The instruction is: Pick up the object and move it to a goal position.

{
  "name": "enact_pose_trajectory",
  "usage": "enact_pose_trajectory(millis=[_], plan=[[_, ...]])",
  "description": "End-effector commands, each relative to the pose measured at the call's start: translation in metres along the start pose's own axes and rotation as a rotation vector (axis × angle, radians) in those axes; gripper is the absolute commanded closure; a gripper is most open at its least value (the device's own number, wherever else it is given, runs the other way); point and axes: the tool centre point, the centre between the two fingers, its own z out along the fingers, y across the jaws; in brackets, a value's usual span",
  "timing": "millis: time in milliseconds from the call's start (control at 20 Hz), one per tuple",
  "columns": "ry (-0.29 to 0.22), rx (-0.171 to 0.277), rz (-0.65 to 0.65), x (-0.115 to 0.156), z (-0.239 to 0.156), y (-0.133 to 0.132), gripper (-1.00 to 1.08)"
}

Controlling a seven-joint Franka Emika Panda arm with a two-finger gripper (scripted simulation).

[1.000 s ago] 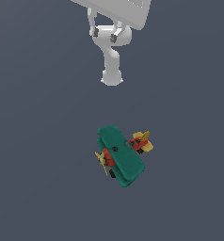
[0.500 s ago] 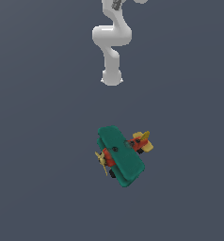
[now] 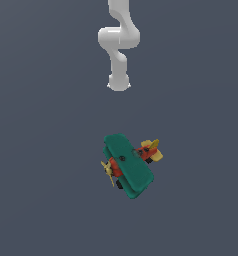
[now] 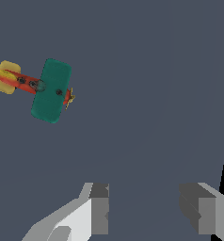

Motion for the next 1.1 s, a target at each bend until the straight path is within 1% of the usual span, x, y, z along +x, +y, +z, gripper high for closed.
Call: enact_pose_trajectory(millis=[0,250,500,750,1050], plan=[[-0.015,-0.044,-0.042,0.001,-0.015,0.005,-0.2],[-0.053,-0.128,-0.127,0.005,-0.043,0.011,-0.2],[-0.101,-0.207,-0.212,0.011,-0.07,0.014,-0.2],[-0.159,-0.281,-0.3,0.02,-0.095,0.013,-0.2],[-0.239,-0.362,-0.406,0.033,-0.121,0.01,-0.2]])
